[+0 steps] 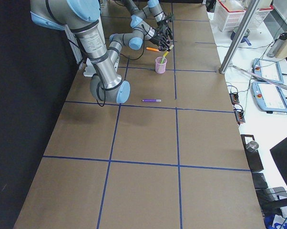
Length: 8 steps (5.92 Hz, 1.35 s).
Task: Collect pens into pen holder
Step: 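Carry the yellow marker with the right gripper and drop it into the cup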
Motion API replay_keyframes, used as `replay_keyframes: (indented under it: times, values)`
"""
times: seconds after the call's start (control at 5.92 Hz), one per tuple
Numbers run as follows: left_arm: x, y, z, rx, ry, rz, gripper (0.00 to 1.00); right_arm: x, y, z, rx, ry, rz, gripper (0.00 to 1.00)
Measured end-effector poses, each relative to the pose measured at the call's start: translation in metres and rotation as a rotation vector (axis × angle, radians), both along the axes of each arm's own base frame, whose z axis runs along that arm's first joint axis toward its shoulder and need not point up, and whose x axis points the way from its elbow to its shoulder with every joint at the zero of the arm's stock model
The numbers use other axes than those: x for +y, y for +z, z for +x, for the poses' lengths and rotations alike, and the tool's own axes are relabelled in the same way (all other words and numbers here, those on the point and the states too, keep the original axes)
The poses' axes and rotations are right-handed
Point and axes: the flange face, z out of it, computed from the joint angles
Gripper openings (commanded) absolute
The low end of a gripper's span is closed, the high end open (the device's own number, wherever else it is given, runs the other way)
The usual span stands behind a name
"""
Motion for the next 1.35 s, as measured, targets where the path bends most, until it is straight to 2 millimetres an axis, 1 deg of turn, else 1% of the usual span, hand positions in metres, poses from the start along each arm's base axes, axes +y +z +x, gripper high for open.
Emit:
replay_keyframes:
  times: [0.17,0.51,0.68,0.84,1.01,1.18,1.35]
  values:
    - [0.0,0.0,0.0,-0.001,0.0,0.0,0.9,0.005,0.005,-0.006,0.005,0.0,-0.004,0.98]
    - [0.0,0.001,0.0,-0.002,0.0,0.0,0.9,0.01,0.012,-0.014,0.014,-0.009,-0.011,0.99]
    - [0.0,0.001,0.0,-0.002,0.0,-0.001,0.89,0.012,0.008,-0.01,0.003,-0.014,-0.008,0.99]
    - [0.0,0.004,0.001,-0.008,0.0,-0.006,0.86,0.01,0.004,0.002,-0.016,-0.034,-0.017,0.99]
    - [0.0,0.011,0.004,-0.021,0.004,-0.017,0.85,0.002,0.011,0.029,-0.039,-0.082,-0.055,0.99]
    - [0.002,0.021,0.006,-0.036,0.011,-0.031,0.85,-0.016,0.025,0.064,-0.071,-0.146,-0.122,0.99]
    - [0.003,0.029,0.008,-0.051,0.014,-0.043,0.86,-0.035,0.044,0.1,-0.097,-0.208,-0.203,0.98]
